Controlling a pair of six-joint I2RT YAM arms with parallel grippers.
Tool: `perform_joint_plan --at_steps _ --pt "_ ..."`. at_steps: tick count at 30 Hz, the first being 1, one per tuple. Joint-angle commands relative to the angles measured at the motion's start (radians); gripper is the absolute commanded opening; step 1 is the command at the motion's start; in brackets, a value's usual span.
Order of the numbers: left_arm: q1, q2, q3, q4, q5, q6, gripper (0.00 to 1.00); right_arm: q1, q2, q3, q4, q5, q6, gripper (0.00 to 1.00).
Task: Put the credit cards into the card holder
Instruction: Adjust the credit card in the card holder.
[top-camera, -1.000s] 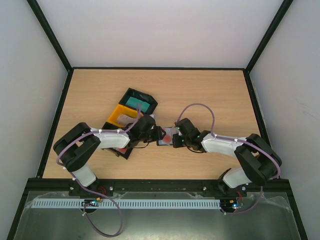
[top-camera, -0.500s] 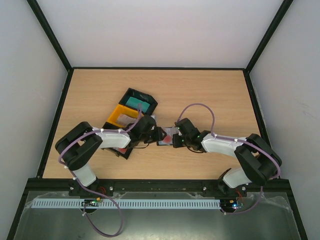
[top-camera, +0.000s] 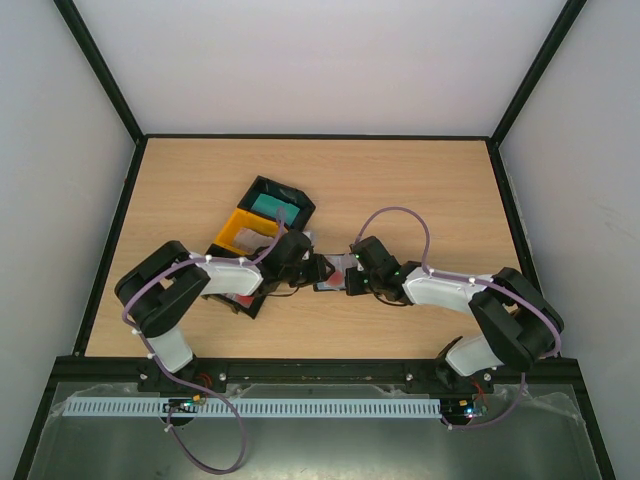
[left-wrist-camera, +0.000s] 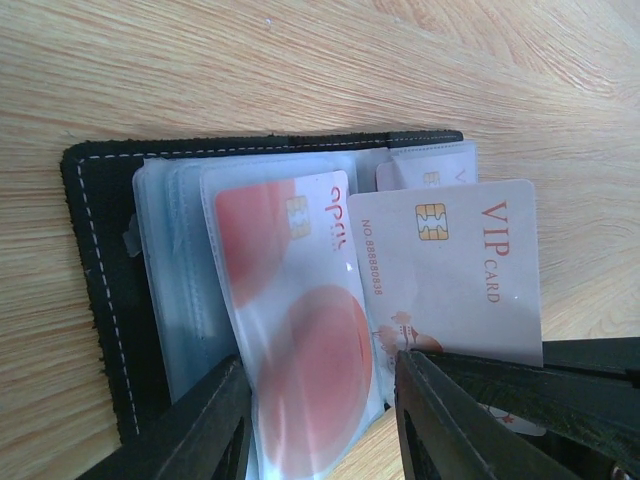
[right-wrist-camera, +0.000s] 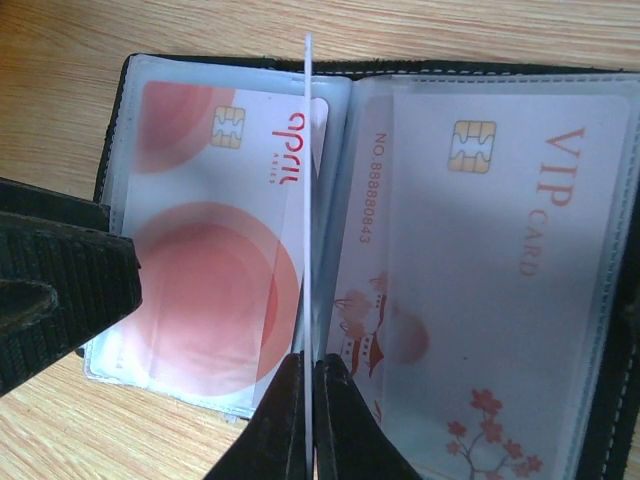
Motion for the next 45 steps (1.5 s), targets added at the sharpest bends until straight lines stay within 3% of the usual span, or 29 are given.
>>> perform_joint_plan --at_steps 1,11,24,30,45 --pt "-0.006 0.010 0.013 0.035 0.018 -0.016 0.42 0.010 0.010 -0.028 -0.008 -0.026 0.014 0.02" --pt "-0.006 -0.003 0.005 0.101 0.067 -0.047 0.43 0.009 -0.039 -0.037 -0.006 0.000 0.048 0.02" --pt "-0.012 0.075 0.089 0.183 0.173 -0.055 0.43 0.009 -0.213 -0.026 -0.082 0.199 0.096 0.02" --pt "-0.016 0.091 0.108 0.173 0.155 -0.058 0.43 0.009 -0.152 -0.026 -0.074 0.160 0.093 0.02" --pt "-0.016 -0.002 -0.010 0.189 0.102 -0.097 0.43 0.023 -0.011 0.006 -0.010 -0.035 0.046 0.02"
